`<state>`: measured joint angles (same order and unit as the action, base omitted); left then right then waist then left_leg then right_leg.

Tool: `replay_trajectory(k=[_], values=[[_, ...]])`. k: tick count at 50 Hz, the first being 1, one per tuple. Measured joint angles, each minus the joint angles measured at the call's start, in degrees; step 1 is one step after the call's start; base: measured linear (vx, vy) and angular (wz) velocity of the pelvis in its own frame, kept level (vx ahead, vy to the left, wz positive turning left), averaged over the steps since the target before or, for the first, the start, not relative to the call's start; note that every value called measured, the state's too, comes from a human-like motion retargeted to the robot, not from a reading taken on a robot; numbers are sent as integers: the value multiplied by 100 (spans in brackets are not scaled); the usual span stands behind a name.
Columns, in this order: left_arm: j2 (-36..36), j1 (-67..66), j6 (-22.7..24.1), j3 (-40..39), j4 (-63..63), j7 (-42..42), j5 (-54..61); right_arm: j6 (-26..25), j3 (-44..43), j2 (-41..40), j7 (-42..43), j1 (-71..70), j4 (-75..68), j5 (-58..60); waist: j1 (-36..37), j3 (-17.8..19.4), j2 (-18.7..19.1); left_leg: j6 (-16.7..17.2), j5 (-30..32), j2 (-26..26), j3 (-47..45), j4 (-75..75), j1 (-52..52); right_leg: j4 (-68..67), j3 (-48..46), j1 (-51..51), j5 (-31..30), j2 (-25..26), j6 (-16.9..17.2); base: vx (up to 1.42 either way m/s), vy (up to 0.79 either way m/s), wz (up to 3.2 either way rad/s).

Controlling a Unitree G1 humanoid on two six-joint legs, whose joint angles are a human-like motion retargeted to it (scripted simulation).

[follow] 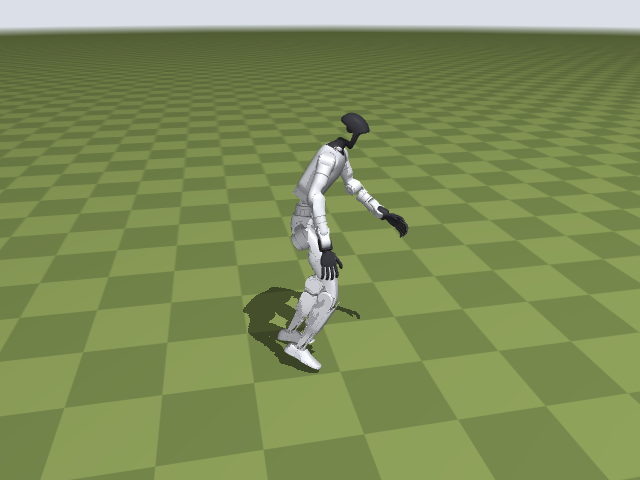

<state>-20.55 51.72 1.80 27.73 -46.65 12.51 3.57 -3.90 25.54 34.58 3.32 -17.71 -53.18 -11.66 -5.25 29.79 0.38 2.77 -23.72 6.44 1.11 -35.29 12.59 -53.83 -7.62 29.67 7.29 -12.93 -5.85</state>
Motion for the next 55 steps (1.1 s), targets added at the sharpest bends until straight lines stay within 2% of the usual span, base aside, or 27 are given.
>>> replay_trajectory(k=[2,5,7,8,10,12,13,15,17,18,20,23,25,28,30,33,35,38,40,42,45,48,50,51,53,55], values=[[293,99,314,636,735,-300,-402,-232,-110,183,169,244,-1097,-42,-5,0,230,147,105,153,503,280,-356,1698,130,-262,-309,259,480,74,-7,283],[446,-26,650,1343,1974,-488,-670,-646,-400,415,140,657,-2143,133,-192,0,289,245,131,590,1140,128,-721,4009,1026,-702,-941,349,1315,75,-17,310],[376,-303,779,1555,2860,-559,-494,-750,-695,683,-94,1007,-2123,264,-418,0,344,353,67,792,1255,-654,-588,4384,1552,-837,-1387,202,1599,68,-23,305],[292,-477,816,1575,3312,-575,-286,-699,-851,876,-244,1159,-1976,284,-527,0,490,415,57,741,1187,-1254,-337,4120,1488,-809,-1311,181,1518,59,-23,265],[123,-977,887,1462,4075,-590,356,-477,-1148,1282,-371,1317,-1679,216,-695,0,902,433,112,366,813,-2596,350,2903,936,-487,-591,180,1111,55,-22,219],[-34,-1853,960,1143,4519,-488,1071,-174,-1540,1531,364,1217,-1517,193,-825,0,1124,397,137,-161,107,-3781,969,1403,460,-49,154,-69,942,52,-19,172],[-42,-2272,958,947,4503,-302,1496,-179,-1555,1594,797,999,-1494,98,-822,0,1202,153,88,-389,-215,-4107,1184,1201,318,-33,289,-154,752,46,-14,124],[-87,-3296,912,356,4240,265,1839,-240,-1695,1561,2143,366,-1480,121,-778,0,1293,32,-69,-786,-786,-4568,1426,717,168,-36,595,-300,536,46,-8,76],[-104,-4146,610,-343,3545,993,1441,-411,-1855,1329,3057,-414,-1425,4,-592,0,1300,7,-101,-940,-1093,-4561,1518,713,127,-233,633,-360,276,42,2,35],[-112,-4459,351,-706,3107,1267,1093,-503,-1883,1191,3164,-833,-1388,-175,-488,0,1298,-62,-101,-969,-1180,-4408,1555,930,112,-393,528,-370,113,36,8,31],[-143,-5035,-98,-1393,2166,1633,464,-459,-1842,849,3003,-1550,-1281,-632,-250,0,1214,-112,-131,-1260,-1442,-4193,1590,1046,67,-625,346,-454,-32,39,10,37],[-181,-5435,-348,-2425,622,1648,553,-172,-1027,379,2241,-2157,-881,-854,162,0,928,-190,-212,-1923,-1877,-3722,1519,1196,-53,-1083,94,-630,64,44,12,60],[-276,-5385,-205,-3328,-546,1607,1113,3,-286,207,1772,-2264,-255,-101,422,0,638,-83,-214,-2217,-2026,-3215,1466,1301,-201,-1462,50,-785,164,47,14,81],[-1129,-5125,-91,-4261,-1753,1665,2780,175,461,103,2091,-2333,885,844,821,-28,-28,-6,-9,-2332,-2180,-1791,1343,1200,-479,-1872,144,-1182,149,50,17,109],[-1842,-4916,-198,-4705,-2368,1675,3202,240,568,97,2198,-2155,1772,1066,1065,-30,-480,28,233,-2179,-2156,-1075,1155,819,-694,-2060,184,-1515,52,58,22,140],[-2805,-4494,-408,-4815,-2812,1716,2777,482,265,221,1968,-1383,3319,698,1470,-2,-1032,19,-222,-1658,-1805,-1334,975,-410,-654,-1957,260,-1974,-171,64,23,161],[-3214,-4094,-547,-4666,-2788,1607,2283,697,-184,352,1629,-621,4420,356,1730,0,-1219,18,-557,-1495,-1559,-1841,1094,-1537,-76,-1494,610,-1753,-219,64,17,183],[-3213,-3556,-674,-4179,-2461,1270,2028,755,-537,458,996,233,5417,141,1707,0,-1276,82,-689,-974,-1125,-1597,897,-2598,142,-911,1070,-1468,-339,60,17,216],[-2903,-3213,-647,-3777,-2348,903,1829,794,-697,653,519,625,5784,226,1447,0,-1108,135,-733,-652,-714,-1414,754,-2975,-121,-578,1226,-1480,-422,62,16,250],[-2375,-2964,-633,-3256,-2379,555,1556,776,-737,874,92,804,5773,244,1111,0,-804,207,-707,-414,-314,-1082,439,-2842,-225,-285,1322,-1269,-339,67,13,228],[-1477,-2783,-592,-2317,-2416,-101,864,642,-655,1257,-767,680,5204,-103,695,0,-218,381,-593,-279,114,-414,-236,-1870,-209,73,1287,-817,-163,74,11,145],[-627,-2999,-300,-1512,-2005,-748,-246,305,-428,1760,-2053,57,4043,-412,224,0,507,495,-465,-355,144,109,-899,220,71,91,761,-259,278,82,10,89],[-128,-3257,-44,-1138,-1494,-951,-955,57,-317,2118,-2749,-486,3053,-255,-249,0,934,465,-402,-385,-155,147,-1216,1826,556,-165,-48,-92,673,88,8,127],[81,-3410,50,-967,-1122,-999,-1242,-2,-272,2322,-2865,-835,2427,10,-497,0,1191,398,-367,-485,-446,-37,-1284,1904,700,-270,-87,-135,690,88,6,144],[343,-3678,247,-532,-236,-1076,-1678,-85,-205,2682,-2599,-1574,1084,666,-925,0,1702,242,-297,-759,-1095,-623,-1304,1504,714,-447,318,-317,734,85,3,135],[-56,-3730,336,238,1036,-867,-1389,-187,207,2855,-713,-2701,-543,565,-1185,0,2121,35,-361,-1062,-1807,-1477,-1137,1047,531,-598,790,-581,912,76,0,79]])
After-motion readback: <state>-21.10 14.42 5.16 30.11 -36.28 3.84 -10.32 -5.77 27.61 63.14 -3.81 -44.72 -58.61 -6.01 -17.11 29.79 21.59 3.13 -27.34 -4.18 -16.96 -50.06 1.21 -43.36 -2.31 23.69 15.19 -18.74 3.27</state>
